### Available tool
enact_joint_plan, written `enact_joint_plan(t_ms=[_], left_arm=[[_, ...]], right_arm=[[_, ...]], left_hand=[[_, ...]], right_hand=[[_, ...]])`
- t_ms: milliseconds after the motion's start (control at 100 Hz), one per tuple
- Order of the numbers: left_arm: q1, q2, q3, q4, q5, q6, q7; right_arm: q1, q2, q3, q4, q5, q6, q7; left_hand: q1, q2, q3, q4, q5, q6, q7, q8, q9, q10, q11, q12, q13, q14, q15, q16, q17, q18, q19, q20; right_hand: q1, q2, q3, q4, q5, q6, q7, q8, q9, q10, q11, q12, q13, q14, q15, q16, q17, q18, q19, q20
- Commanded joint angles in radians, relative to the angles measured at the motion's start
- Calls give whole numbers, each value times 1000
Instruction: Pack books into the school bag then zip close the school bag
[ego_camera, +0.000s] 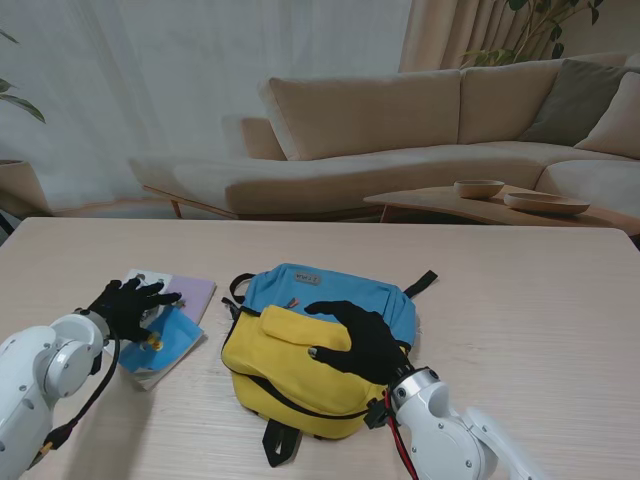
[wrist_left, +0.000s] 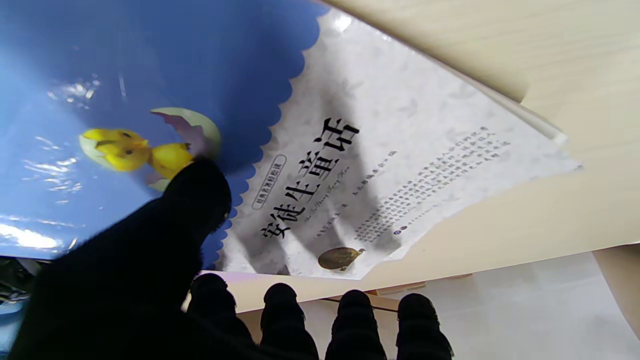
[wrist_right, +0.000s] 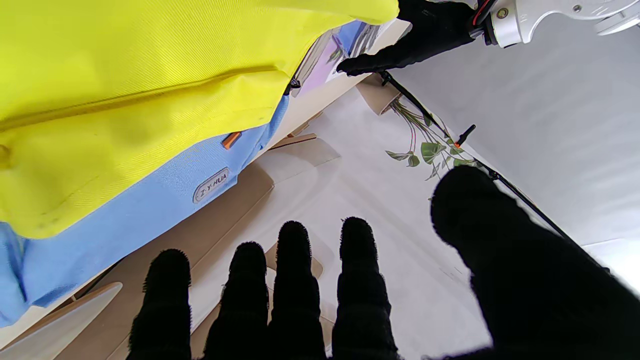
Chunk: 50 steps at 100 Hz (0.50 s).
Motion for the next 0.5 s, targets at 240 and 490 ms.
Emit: enact_joint_plan(t_ms=[240, 490], left_arm=[[-64, 7, 40, 51, -25, -14, -66], [-88, 8, 74, 89, -42, 2, -65]], right_arm=[[-2, -8, -1, 7, 9, 3, 19], [-3, -8, 1, 9, 11, 0, 20]], left_hand=[[-17, -5, -8, -1, -25, -15, -7, -7, -41, -32, -17, -30, -25, -30, -39, -50, -1, -20, -80, -49], [-30, -26, 12, -5, -51, -9, 422, 615, -34, -41, -3, 29, -24, -46, -39, -73, 1, -26, -79, -90]], right_hand=[[-37, 1, 25, 31, -23, -1, 14, -15, -11, -36, 7, -10, -8, -35, 11, -1, -3, -37, 13, -13], [-37, 1, 26, 30, -20, 1, 15, -15, -10, -34, 8, -10, -5, -34, 12, -1, 0, -37, 15, -13]])
